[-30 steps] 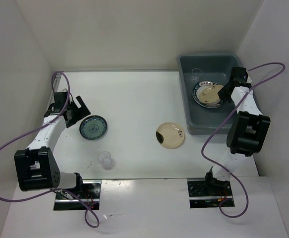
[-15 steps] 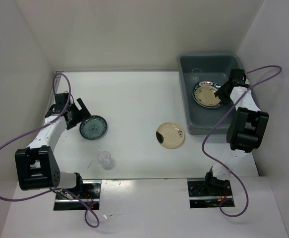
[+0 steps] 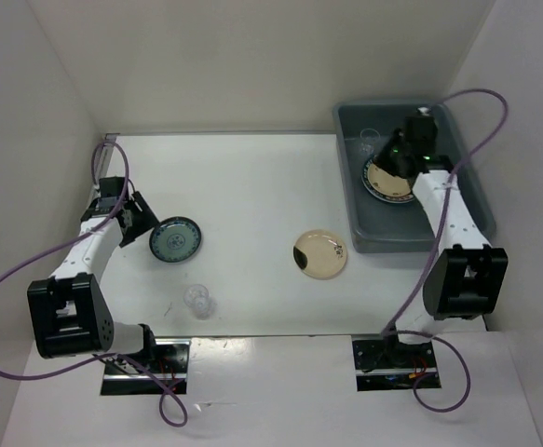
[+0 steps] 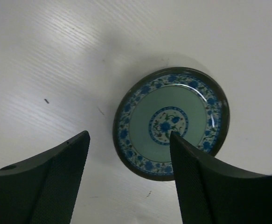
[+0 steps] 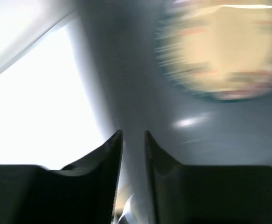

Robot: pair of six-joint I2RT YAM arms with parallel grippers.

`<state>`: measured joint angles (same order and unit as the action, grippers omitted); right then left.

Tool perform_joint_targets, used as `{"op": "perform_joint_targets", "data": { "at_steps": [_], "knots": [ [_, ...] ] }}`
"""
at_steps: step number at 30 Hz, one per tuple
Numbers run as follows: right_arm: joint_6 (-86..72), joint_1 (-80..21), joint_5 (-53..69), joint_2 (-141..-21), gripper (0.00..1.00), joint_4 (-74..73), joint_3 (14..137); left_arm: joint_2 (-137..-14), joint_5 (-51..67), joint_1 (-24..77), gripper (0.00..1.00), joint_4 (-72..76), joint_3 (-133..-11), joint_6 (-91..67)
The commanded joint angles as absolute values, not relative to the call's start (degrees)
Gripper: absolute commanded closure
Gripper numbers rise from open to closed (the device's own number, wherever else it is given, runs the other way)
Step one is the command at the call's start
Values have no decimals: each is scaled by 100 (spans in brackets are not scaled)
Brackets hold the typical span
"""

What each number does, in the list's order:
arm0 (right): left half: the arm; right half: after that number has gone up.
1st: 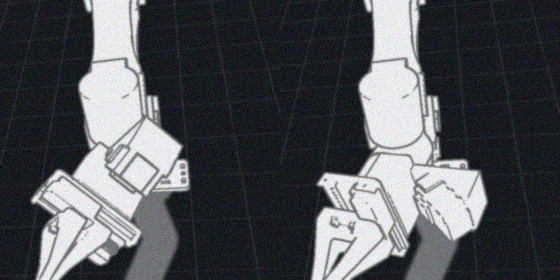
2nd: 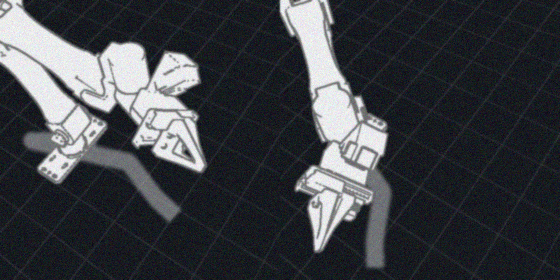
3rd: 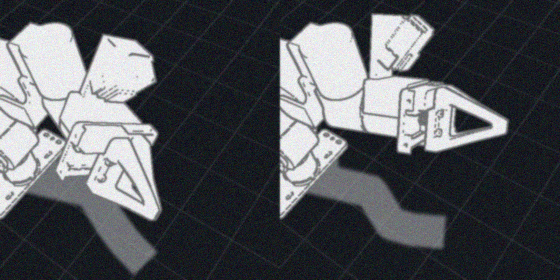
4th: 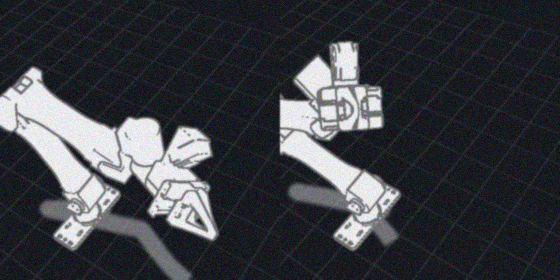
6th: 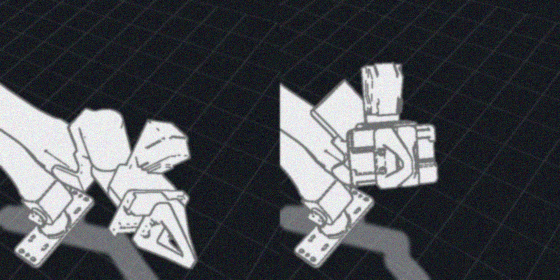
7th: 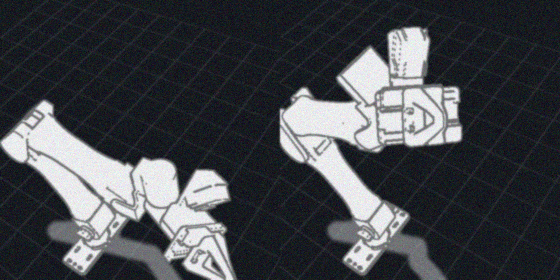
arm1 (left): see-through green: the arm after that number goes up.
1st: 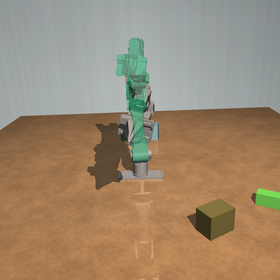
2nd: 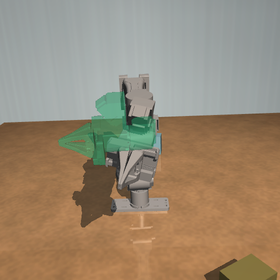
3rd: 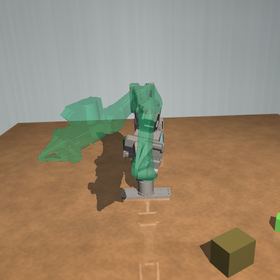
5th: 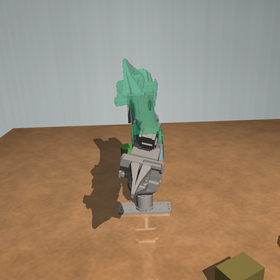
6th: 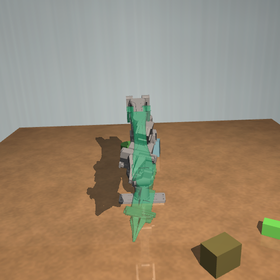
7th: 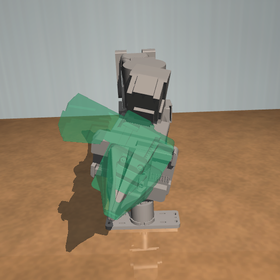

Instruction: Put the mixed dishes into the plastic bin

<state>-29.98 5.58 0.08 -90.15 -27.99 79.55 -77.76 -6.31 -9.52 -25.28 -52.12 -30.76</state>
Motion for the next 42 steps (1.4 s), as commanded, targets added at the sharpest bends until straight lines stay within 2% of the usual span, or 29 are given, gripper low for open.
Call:
{"op": "perform_joint_targets", "data": {
  "at_steps": [1,2,3,7,10,12,19,24,27,32,42],
  "knots": [
    [-2698,-683,237,-8719,72,-2750,8235,-7796,-1010,-1150,26,-2715,-5229,-3356],
    [-2698,-894,359,-8719,73,-2751,8235,-7796,-1115,-1221,34,-2777,-5169,-3427],
    [-2698,-1218,482,-8719,73,-2751,8235,-7796,-1186,-1222,50,-2777,-5168,-3480],
    [-2830,-1818,1107,-9087,61,-2550,8305,-7944,-1572,-1274,78,-3111,-5107,-3428],
    [-2882,-2135,1379,-9500,55,-2471,8437,-8269,-1573,-1274,88,-3111,-5106,-3428],
    [-2935,-2188,1503,-9738,55,-2399,8437,-8489,-1521,-1274,99,-3164,-5159,-3428],
    [-2936,-2303,1433,-9765,54,-2347,8499,-9561,-1152,-1274,100,-3112,-5335,-3428],
    [-2796,-2303,1511,-9843,49,-2294,8569,-9667,-326,-1274,100,-2646,-5124,-3638],
    [-2672,-2303,2090,-10221,39,-2294,8788,-9738,-2,-1222,100,-2365,-5124,-3779],
    [-2672,-2303,3284,-10967,39,-2004,8912,-10090,325,-959,100,-2145,-5405,-3981],
    [-2672,-2803,3718,-12312,39,-2117,10027,-10327,659,-484,100,-1802,-5476,-4333]
  ]
}}
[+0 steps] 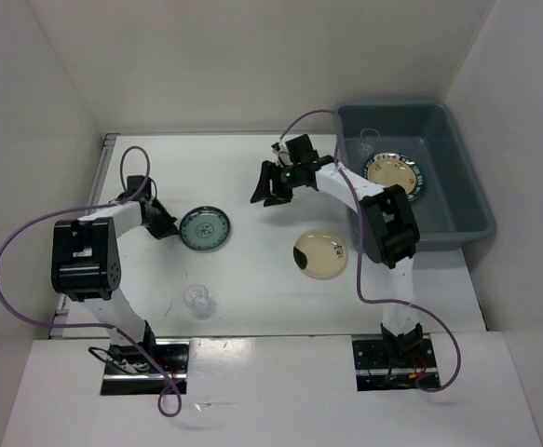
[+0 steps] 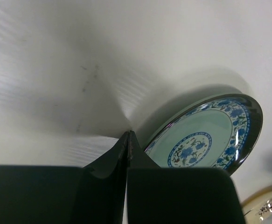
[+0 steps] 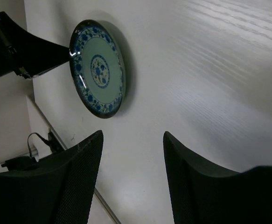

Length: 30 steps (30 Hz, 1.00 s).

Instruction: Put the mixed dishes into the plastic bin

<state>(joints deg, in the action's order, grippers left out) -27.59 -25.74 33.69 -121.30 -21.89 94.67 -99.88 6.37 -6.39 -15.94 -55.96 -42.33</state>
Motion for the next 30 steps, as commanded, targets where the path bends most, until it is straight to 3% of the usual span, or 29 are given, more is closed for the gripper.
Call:
{"op": "perform_joint_targets", "data": {
  "at_steps": [1,21,30],
  "knots": [
    [-2672,-2804,3866,-12540,41,-2196,10107,-10327,659,-483,100,-1802,-5476,-4385],
    [-2619,-3445,3999,-13781,45,-2540,10871,-9853,791,-483,100,-1740,-5370,-4438],
    [-2962,-3445,4157,-14255,59,-2347,11214,-9554,729,-483,100,-1740,-5133,-4438]
  ]
}}
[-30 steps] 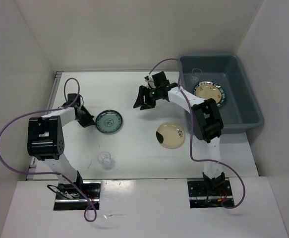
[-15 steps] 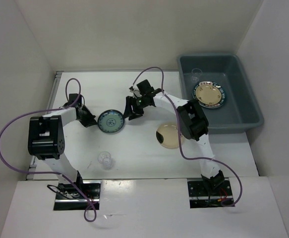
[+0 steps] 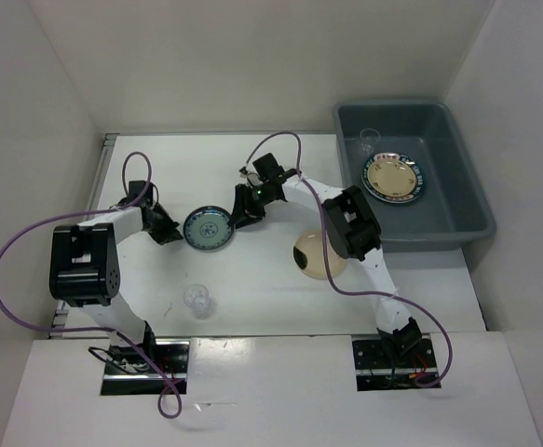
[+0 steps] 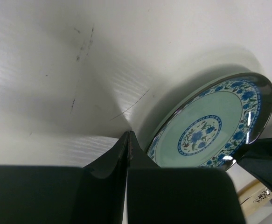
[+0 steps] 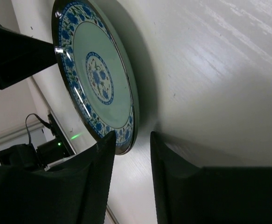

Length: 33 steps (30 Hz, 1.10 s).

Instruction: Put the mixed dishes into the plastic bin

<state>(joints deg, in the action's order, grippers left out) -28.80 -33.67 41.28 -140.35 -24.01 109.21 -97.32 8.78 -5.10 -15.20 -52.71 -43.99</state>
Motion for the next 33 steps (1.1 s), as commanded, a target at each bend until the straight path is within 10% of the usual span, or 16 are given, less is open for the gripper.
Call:
{"op": "perform_joint_targets", "data": {
  "at_steps": [1,8,12,14,15,33],
  "knots": [
    [-3023,-3498,4209,-14256,60,-2347,11215,-9554,677,-483,100,-1740,-5133,-4438],
    [-3190,-3604,4324,-14379,71,-2127,11268,-9387,677,-483,100,-1740,-5027,-4438],
    [-3243,-3604,4324,-14327,96,-2021,11215,-9264,554,-483,96,-1792,-5027,-4316],
    [-3121,-3604,4184,-14134,99,-2074,11215,-9141,283,-483,48,-1854,-5027,-4210],
    [-3068,-3604,4097,-14020,99,-2074,11154,-8923,186,-483,0,-1907,-5088,-4079],
    [-2505,-740,397,-10486,99,-3568,10908,-7304,-18,-483,0,-2461,-5888,-3560]
  ]
}}
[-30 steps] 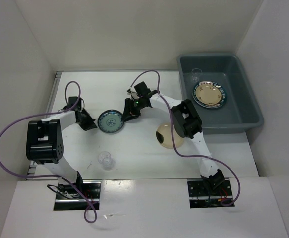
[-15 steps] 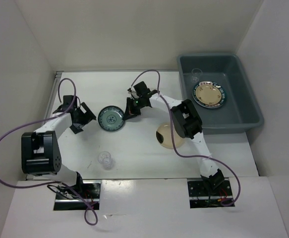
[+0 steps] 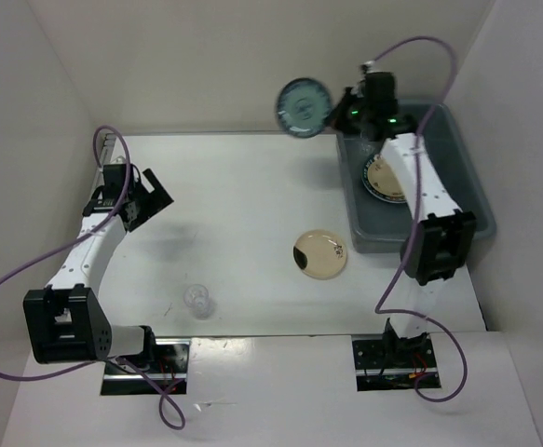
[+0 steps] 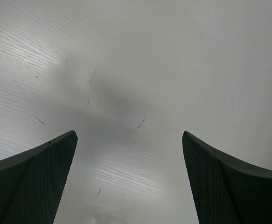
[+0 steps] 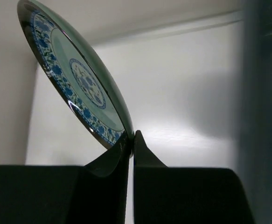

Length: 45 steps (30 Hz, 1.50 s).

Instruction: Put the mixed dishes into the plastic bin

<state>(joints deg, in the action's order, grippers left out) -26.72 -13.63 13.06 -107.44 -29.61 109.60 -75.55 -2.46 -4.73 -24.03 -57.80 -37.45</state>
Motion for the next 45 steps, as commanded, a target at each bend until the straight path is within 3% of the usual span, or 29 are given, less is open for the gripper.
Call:
{"op": "perform_joint_targets", "data": {
  "at_steps": [1,7,10,15,25,27,33,34,38,45],
  "knots": [
    [-2505,-529,4,-10303,99,-3638,10838,-7304,-18,-483,0,-2513,-5889,-3560],
    [-2654,904,-1272,-10107,99,-3840,10249,-7172,44,-483,0,-2584,-5968,-3419],
    [-2786,1360,-1274,-10230,99,-3894,9933,-7119,44,-483,0,-2532,-5889,-3419],
    [-2848,1424,-1485,-10669,99,-3841,9651,-7119,-9,-483,0,-2531,-5748,-3419],
    [-2848,1424,-599,-11302,99,-3718,9527,-7119,281,-483,0,-2259,-5467,-3586],
    [-2795,1424,-405,-11303,78,-3613,9422,-7119,352,-483,0,-2206,-5415,-3586],
    [-2795,1424,-255,-11146,58,-3551,9255,-7181,982,-483,0,-1794,-5229,-3524],
    [-2795,1424,-255,-11084,50,-3551,9203,-7250,1106,-483,0,-1741,-5229,-3376],
    [-3014,1354,-255,-10531,44,-3403,8967,-7724,1792,-124,0,-1355,-5449,-3147],
    [-3015,396,-457,-8984,40,-3243,8464,-8744,1994,1502,2,-432,-5941,-3347]
  ]
}}
